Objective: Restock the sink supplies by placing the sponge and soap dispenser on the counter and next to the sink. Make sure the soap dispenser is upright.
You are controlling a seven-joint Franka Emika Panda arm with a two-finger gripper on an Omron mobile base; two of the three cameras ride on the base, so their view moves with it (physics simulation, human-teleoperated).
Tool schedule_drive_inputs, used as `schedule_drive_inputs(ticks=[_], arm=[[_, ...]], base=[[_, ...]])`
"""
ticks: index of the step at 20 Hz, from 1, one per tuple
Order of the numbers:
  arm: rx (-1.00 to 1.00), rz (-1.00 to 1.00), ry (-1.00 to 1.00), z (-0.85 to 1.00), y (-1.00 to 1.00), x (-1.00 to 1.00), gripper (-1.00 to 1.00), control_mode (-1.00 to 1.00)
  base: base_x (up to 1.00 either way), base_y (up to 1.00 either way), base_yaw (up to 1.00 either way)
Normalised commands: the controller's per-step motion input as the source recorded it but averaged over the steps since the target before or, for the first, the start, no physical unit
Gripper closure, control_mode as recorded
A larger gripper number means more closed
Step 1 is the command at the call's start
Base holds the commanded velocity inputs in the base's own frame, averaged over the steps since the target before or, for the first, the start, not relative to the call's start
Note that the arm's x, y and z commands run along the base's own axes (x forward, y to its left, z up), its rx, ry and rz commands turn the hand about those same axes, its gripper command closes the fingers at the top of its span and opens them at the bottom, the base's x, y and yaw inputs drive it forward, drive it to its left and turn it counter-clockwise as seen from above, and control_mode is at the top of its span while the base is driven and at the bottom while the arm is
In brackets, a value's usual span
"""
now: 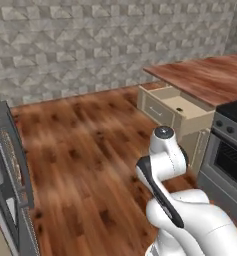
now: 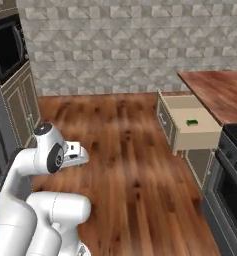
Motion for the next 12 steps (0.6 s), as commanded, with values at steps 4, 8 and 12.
schedule_drive_inputs(ticks=[4, 8, 12], arm=[[0.00, 0.00, 0.00, 0.00, 0.00, 0.00, -1.00, 1.00], [0.00, 0.00, 0.00, 0.00, 0.00, 0.00, -1.00, 1.00], [0.00, 0.00, 0.00, 0.00, 0.00, 0.00, -1.00, 1.00]], base=[[1.00, -0.03, -0.47], [0.90, -0.03, -0.53], [0.82, 0.00, -0.55]])
